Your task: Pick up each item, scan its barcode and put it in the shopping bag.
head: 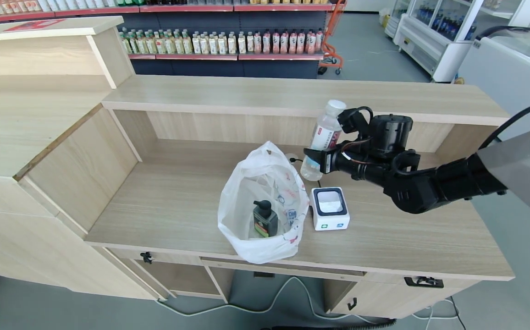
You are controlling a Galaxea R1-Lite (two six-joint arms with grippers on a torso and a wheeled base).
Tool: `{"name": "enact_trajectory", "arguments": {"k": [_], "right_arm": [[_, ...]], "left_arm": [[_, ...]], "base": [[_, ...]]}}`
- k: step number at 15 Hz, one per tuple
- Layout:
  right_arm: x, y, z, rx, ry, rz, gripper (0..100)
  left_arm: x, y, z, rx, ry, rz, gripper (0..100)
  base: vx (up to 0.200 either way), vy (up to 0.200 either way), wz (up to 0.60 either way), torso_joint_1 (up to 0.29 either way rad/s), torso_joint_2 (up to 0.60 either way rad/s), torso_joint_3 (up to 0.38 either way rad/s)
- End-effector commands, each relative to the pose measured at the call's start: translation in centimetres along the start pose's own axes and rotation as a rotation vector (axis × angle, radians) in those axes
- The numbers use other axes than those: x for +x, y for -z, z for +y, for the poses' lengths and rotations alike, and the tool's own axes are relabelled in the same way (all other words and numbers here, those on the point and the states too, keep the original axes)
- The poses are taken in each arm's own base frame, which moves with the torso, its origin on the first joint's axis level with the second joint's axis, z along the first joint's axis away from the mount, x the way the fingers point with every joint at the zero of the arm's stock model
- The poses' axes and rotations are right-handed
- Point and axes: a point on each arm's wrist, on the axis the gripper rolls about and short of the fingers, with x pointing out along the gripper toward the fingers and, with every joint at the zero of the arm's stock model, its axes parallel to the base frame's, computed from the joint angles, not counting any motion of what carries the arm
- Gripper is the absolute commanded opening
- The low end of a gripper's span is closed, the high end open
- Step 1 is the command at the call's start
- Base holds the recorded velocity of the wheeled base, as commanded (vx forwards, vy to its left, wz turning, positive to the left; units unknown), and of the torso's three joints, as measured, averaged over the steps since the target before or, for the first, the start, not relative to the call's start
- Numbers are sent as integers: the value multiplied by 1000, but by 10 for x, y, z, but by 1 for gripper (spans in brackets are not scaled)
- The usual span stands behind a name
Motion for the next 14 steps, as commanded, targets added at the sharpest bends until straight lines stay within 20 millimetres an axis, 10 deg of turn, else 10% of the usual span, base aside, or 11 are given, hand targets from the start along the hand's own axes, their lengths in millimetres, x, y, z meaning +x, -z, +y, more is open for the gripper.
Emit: {"name": "enact_trajectory", "arguments": {"k": [1, 14], "right_arm": [[19, 25, 8, -9, -27, 48, 0], [74, 101, 24, -153, -78, 70, 0]], "left_arm": [[0, 0, 0, 0, 0, -1, 100], [0, 0, 0, 1, 0, 1, 100]], "base": [[0, 0, 0, 0, 0, 0], [0, 0, 0, 0, 0, 0]]}}
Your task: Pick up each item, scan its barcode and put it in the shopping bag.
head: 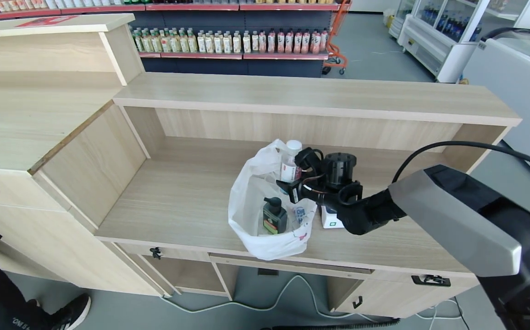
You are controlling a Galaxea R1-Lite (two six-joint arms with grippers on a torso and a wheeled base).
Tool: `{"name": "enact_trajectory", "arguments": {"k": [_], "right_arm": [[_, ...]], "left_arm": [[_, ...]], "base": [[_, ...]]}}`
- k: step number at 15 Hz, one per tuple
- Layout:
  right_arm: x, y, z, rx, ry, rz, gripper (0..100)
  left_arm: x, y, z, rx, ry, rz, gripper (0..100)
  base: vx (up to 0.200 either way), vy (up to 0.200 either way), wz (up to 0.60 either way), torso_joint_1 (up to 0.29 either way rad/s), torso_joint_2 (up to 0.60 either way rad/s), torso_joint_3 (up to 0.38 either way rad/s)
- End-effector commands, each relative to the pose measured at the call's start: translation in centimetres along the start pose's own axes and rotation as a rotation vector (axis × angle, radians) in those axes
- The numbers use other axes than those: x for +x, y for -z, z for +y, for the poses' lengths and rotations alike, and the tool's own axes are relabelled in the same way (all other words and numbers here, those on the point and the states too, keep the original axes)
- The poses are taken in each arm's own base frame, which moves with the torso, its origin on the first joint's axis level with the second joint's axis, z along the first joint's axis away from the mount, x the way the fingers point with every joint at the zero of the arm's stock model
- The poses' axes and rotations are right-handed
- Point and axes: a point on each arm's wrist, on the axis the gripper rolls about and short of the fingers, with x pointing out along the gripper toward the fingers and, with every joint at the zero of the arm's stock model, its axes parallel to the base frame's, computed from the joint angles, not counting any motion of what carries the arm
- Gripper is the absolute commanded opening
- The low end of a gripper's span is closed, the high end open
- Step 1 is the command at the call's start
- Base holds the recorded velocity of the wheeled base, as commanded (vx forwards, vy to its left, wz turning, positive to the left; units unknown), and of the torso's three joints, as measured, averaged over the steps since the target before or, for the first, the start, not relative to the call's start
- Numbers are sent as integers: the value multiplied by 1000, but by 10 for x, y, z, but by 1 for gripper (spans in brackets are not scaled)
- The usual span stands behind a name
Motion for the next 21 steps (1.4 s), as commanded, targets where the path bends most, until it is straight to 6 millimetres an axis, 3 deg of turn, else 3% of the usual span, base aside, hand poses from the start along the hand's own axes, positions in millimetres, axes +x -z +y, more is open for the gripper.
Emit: {"name": "enact_trajectory", "arguments": {"k": [1, 14, 19, 20, 21], "right_arm": [[6, 14, 5, 2, -12, 24, 0], [23, 53, -3, -77, 9, 31, 0], [23, 53, -4, -78, 10, 33, 0], [23, 52, -4, -79, 10, 30, 100], [23, 48, -5, -81, 13, 20, 100]], "left_arm": [[0, 0, 0, 0, 0, -2, 100], [0, 0, 0, -2, 0, 0, 100], [0, 0, 0, -2, 0, 1, 100], [0, 0, 0, -2, 0, 0, 100], [0, 0, 0, -2, 0, 1, 100]], "base": [[0, 0, 0, 0, 0, 0], [0, 0, 0, 0, 0, 0], [0, 0, 0, 0, 0, 0], [0, 0, 0, 0, 0, 0], [0, 0, 0, 0, 0, 0]]}}
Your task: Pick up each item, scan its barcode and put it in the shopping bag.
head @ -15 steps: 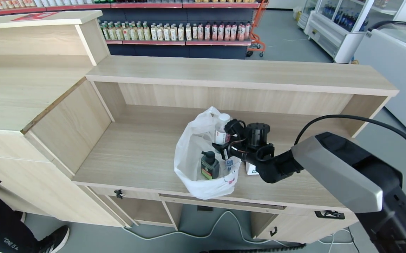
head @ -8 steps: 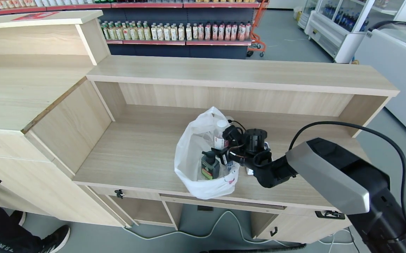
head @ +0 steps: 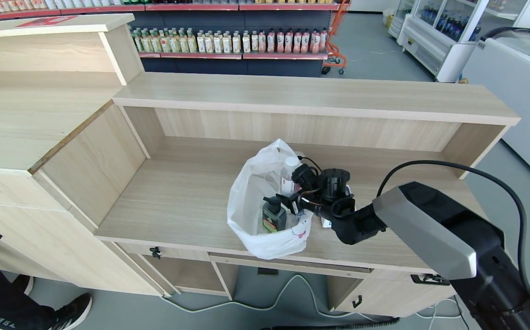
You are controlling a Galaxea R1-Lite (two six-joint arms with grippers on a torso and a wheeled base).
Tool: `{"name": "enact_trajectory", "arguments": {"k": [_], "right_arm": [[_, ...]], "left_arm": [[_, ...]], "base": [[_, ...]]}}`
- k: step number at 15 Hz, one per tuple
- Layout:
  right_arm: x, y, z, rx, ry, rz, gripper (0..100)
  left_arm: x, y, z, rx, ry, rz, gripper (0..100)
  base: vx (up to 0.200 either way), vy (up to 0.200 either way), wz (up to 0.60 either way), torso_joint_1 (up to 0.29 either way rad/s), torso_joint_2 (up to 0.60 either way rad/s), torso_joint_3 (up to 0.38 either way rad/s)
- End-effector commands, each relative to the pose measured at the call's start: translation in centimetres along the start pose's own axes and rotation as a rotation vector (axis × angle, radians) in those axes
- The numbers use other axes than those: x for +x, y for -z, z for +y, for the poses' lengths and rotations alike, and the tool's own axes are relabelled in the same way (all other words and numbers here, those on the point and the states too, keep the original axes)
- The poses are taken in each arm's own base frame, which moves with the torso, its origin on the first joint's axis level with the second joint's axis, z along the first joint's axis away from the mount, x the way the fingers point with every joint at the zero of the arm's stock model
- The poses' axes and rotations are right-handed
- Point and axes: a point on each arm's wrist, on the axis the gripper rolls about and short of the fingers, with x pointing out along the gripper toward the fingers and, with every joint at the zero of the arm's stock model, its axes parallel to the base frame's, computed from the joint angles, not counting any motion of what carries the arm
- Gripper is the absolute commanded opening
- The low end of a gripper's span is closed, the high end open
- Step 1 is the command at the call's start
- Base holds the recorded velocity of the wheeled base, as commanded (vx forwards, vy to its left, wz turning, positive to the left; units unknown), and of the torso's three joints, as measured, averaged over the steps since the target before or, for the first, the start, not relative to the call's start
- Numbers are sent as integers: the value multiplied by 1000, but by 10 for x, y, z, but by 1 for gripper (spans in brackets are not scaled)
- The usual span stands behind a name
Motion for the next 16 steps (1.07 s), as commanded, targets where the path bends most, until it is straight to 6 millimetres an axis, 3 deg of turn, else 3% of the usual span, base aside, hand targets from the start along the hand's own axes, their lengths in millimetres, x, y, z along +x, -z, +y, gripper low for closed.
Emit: {"name": "enact_trajectory", "arguments": {"k": [1, 8, 12, 13, 14, 16], "right_arm": [[0, -9, -2, -1, 5, -22, 100], [-17, -72, -10, 45, 16, -135, 100], [-53, -138, -15, 105, 16, -222, 100], [-58, -144, -16, 106, 16, -230, 100], [-84, -173, -25, 128, 34, -269, 100], [-140, -197, -63, 128, 137, -220, 100]], "left_arm": [[0, 0, 0, -1, 0, 2, 100], [0, 0, 0, 1, 0, 0, 100], [0, 0, 0, -1, 0, 0, 100], [0, 0, 0, -1, 0, 2, 100], [0, 0, 0, -2, 0, 0, 100], [0, 0, 0, -2, 0, 0, 100]], "base": [[0, 0, 0, 0, 0, 0], [0, 0, 0, 0, 0, 0], [0, 0, 0, 0, 0, 0], [0, 0, 0, 0, 0, 0], [0, 0, 0, 0, 0, 0], [0, 0, 0, 0, 0, 0]]}}
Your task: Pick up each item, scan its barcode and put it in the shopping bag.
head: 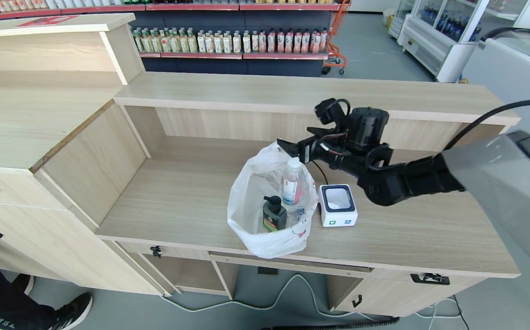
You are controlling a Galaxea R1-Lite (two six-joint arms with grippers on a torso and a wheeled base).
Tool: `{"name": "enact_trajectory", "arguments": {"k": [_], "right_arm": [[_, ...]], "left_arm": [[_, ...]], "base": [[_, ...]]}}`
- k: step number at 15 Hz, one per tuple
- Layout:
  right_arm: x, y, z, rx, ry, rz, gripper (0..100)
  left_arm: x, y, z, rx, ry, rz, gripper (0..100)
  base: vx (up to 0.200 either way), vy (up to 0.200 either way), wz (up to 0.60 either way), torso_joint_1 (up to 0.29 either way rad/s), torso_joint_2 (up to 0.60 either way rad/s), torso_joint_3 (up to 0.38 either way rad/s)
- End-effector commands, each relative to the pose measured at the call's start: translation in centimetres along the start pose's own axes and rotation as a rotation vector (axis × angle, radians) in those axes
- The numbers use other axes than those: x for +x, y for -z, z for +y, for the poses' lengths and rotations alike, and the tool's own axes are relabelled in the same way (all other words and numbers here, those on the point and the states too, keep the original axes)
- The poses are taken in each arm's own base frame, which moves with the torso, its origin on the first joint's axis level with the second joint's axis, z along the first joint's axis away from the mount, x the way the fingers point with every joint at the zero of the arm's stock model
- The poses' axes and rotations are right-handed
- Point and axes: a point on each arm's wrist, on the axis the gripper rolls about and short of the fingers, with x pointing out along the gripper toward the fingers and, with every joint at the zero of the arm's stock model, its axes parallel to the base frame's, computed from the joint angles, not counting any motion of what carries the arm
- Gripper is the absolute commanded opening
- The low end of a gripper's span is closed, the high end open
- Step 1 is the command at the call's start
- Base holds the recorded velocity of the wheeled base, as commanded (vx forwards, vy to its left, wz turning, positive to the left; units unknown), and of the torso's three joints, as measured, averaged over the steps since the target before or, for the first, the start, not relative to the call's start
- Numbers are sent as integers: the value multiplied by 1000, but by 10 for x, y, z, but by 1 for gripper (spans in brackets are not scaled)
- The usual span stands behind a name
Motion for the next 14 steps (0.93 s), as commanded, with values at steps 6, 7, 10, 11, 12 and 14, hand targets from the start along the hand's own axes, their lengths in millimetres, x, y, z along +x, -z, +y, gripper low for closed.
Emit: {"name": "enact_trajectory", "arguments": {"k": [6, 7, 10, 11, 12, 14], "right_arm": [[-324, -36, -61, 52, 714, 359, 100], [-351, -23, -37, 95, 717, 365, 100], [-390, 0, 13, 128, 666, 315, 100], [-400, 9, 32, 118, 617, 311, 100], [-415, 25, 53, 119, 576, 319, 100], [-442, 44, 81, 105, 570, 306, 100]], "left_arm": [[0, 0, 0, 0, 0, 2, 100], [0, 0, 0, 0, 0, -1, 100], [0, 0, 0, 0, 0, -1, 100], [0, 0, 0, 0, 0, -1, 100], [0, 0, 0, 0, 0, 0, 100], [0, 0, 0, 0, 0, -3, 100]], "base": [[0, 0, 0, 0, 0, 0], [0, 0, 0, 0, 0, 0], [0, 0, 0, 0, 0, 0], [0, 0, 0, 0, 0, 0], [0, 0, 0, 0, 0, 0], [0, 0, 0, 0, 0, 0]]}}
